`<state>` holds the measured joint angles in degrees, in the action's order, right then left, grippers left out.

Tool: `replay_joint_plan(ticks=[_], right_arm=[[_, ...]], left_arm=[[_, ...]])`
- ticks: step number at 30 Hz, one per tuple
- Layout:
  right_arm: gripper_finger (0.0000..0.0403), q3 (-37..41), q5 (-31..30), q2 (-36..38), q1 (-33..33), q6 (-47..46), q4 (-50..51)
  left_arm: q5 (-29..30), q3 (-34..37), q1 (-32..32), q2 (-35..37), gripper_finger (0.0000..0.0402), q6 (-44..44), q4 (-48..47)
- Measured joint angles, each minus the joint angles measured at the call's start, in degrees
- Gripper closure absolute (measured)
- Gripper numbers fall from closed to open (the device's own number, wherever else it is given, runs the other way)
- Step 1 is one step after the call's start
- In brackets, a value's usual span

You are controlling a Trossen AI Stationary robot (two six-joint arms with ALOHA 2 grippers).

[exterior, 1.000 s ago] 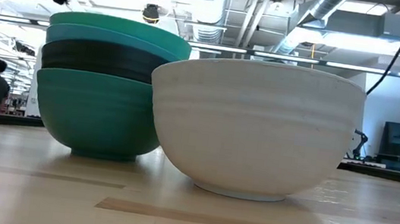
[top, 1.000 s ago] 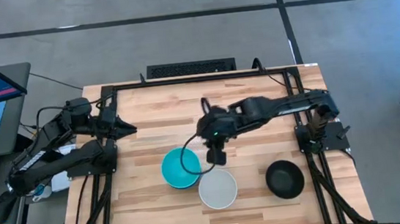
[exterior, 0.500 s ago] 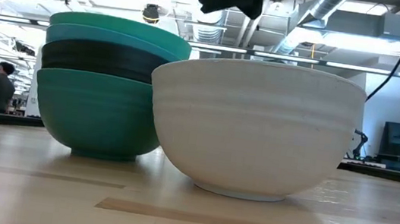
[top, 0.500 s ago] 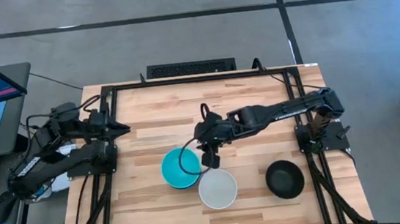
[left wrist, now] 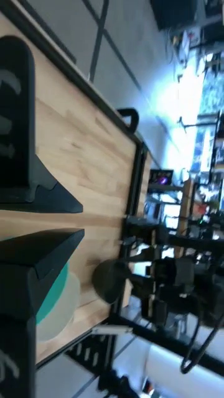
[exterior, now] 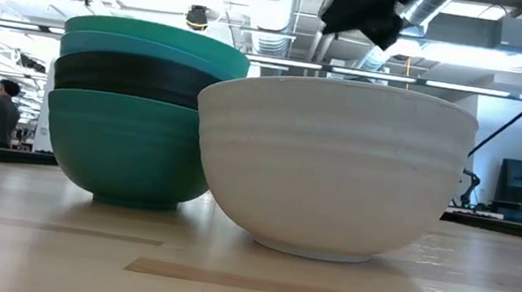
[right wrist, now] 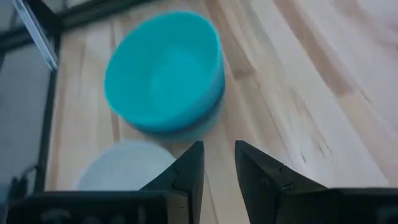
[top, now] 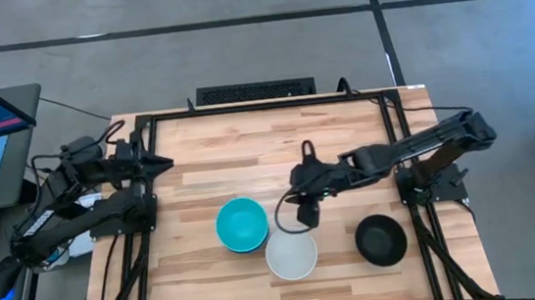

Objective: Nest bowls inside each other
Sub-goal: Stack the white bowl on the light blue bowl

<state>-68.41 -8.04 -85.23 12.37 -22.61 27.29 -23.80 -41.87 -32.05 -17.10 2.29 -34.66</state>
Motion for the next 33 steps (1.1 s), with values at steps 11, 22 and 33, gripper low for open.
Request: replay_joint_plan(ticks=[11,22,33], right_arm=[[0.0290,13.48,2.96,4.24,4.13,-6.21,-4.11],[0.0290,16.50,4.14,2.25,7.66,-14.58,-9.37],[0.0290,16.32,5.69,-6.56,9.74,-19.98,-18.94]], left_arm=[[4.58,0.00,0.00,-2.34,0.0361,1.59,-0.06],[5.19,0.00,0.00,-5.97,0.0361,-0.56,2.88],[4.79,0.00,-0.02,-5.91,0.0361,-1.60,4.01]])
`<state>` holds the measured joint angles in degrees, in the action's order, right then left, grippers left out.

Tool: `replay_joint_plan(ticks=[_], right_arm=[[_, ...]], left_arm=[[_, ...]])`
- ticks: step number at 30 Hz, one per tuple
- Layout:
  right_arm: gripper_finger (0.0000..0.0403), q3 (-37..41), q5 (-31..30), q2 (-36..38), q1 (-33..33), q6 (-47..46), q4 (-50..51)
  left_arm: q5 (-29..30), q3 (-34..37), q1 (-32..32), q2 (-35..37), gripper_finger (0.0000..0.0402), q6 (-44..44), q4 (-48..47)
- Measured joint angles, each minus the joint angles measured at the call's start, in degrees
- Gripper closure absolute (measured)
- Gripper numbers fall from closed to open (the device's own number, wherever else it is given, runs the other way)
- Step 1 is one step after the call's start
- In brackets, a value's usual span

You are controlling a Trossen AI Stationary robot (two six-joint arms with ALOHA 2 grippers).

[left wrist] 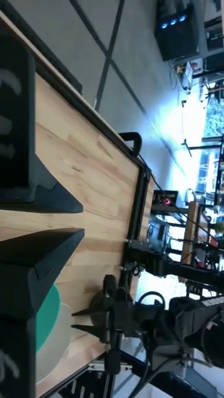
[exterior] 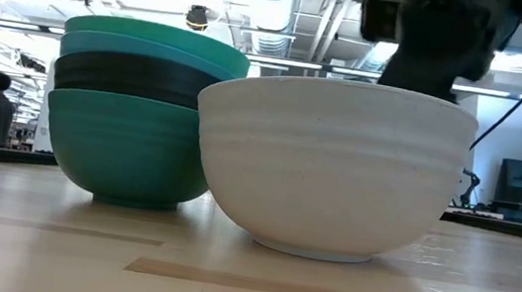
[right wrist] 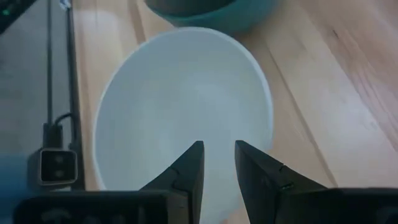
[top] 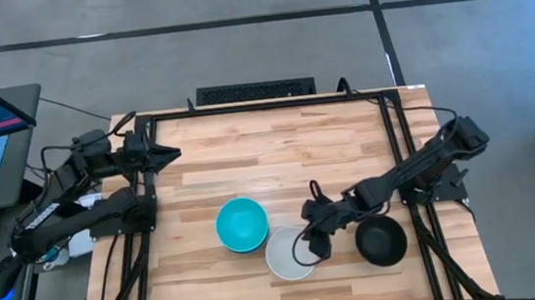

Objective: Nest bowls inside each other
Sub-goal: Stack the white bowl on the light blue bowl

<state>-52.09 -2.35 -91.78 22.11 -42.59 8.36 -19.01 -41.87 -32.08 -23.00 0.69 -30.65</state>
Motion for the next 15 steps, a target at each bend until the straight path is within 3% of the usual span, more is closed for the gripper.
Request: replay_joint_plan(ticks=[15], right_arm=[[0.0290,-0.02,-2.25,-0.51,-1.68,-0.50,0.43]], left_arm=[[-0.28,0.00,0.00,0.15,0.0361,-0.20,0.17]])
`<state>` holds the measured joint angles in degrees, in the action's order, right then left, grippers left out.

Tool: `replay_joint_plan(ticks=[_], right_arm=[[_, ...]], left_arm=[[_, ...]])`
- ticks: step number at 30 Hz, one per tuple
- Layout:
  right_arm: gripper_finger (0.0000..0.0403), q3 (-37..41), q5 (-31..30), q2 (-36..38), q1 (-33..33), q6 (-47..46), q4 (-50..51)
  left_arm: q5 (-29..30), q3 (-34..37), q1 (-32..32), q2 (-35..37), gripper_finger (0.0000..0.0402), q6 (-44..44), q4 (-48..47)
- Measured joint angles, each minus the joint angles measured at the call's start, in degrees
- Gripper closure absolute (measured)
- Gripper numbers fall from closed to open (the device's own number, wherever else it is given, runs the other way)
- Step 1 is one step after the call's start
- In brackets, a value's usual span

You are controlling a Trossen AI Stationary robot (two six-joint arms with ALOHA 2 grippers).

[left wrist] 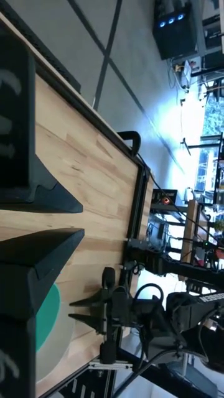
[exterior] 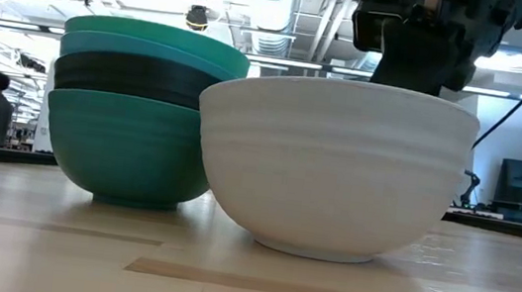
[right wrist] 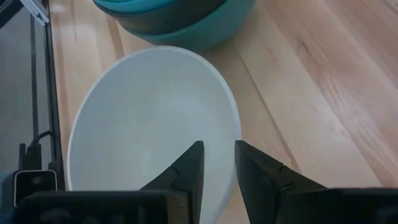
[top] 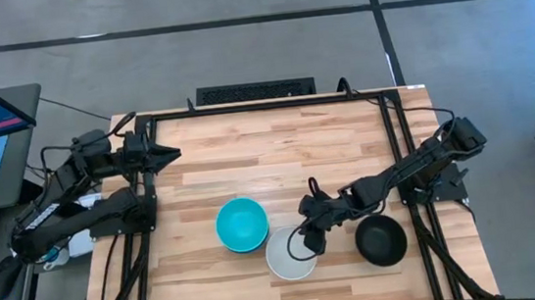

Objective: Nest bowls inside each other
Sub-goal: Stack the white bowl on the light blue bowl

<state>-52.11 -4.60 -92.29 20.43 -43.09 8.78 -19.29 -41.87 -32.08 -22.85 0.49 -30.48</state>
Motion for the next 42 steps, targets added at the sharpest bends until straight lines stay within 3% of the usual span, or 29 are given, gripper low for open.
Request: replay_joint_plan(ticks=[15,26,30,35,42], right_arm=[[0.0290,-0.01,-1.57,-0.02,-0.33,0.09,3.61],[0.0291,0.06,1.68,-5.58,-0.22,-1.50,-3.50],[0.0314,-0.07,1.62,-5.51,-0.69,-1.51,-4.87],[0.0384,-0.03,1.53,-5.51,-1.01,-1.56,-4.05],[0.0391,-0.01,1.53,-5.51,-1.18,-1.55,-4.09]], left_arm=[[-0.02,0.00,0.00,0.00,0.0361,-0.26,0.01],[0.04,0.00,0.02,0.00,0.0361,-0.26,0.44],[0.07,0.00,0.02,0.00,0.0361,-0.26,0.44],[0.09,0.00,0.02,0.00,0.0361,-0.26,0.44],[0.10,0.00,0.02,0.00,0.0361,-0.26,0.46]])
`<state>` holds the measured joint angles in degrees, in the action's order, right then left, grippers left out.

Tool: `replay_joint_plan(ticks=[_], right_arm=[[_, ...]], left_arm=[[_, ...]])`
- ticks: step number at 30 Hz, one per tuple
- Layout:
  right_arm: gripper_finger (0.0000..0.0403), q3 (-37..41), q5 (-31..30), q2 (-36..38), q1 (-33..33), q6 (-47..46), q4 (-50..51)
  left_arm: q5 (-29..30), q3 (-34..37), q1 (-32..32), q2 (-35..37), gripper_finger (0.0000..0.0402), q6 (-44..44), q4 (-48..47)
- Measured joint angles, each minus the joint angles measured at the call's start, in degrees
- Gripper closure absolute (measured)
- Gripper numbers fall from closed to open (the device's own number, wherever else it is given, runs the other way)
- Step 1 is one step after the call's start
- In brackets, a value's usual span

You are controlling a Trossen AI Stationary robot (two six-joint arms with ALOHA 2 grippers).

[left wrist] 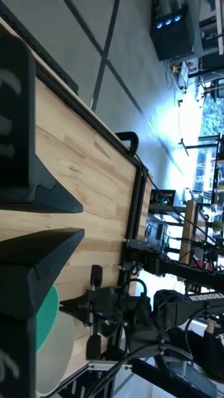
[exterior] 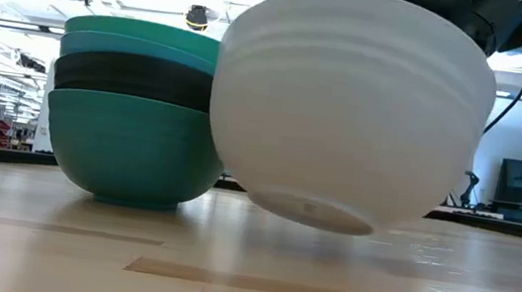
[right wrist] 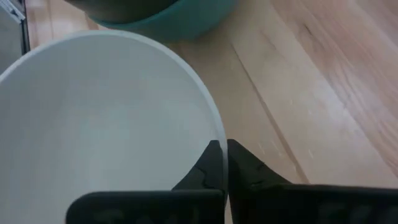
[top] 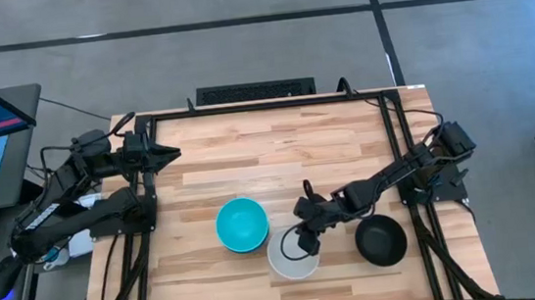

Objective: Nest bowls inside each other
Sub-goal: Stack the white bowl on the light blue bowl

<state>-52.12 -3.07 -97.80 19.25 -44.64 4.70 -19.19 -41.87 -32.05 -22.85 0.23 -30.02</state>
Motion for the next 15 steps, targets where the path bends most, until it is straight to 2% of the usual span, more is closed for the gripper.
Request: replay_joint_plan(ticks=[4,10,15], right_arm=[[0.0391,-0.83,0.02,0.70,0.24,-0.72,0.95],[0.0391,-7.02,-0.93,2.51,0.50,1.50,5.59],[0.0391,-12.57,-4.51,5.00,0.55,4.52,17.08]], left_arm=[[0.01,0.00,-0.01,0.00,0.0361,0.02,0.00],[0.13,0.00,0.00,0.00,0.0361,0.06,0.00],[0.16,0.00,0.00,0.00,0.0361,0.42,0.07]])
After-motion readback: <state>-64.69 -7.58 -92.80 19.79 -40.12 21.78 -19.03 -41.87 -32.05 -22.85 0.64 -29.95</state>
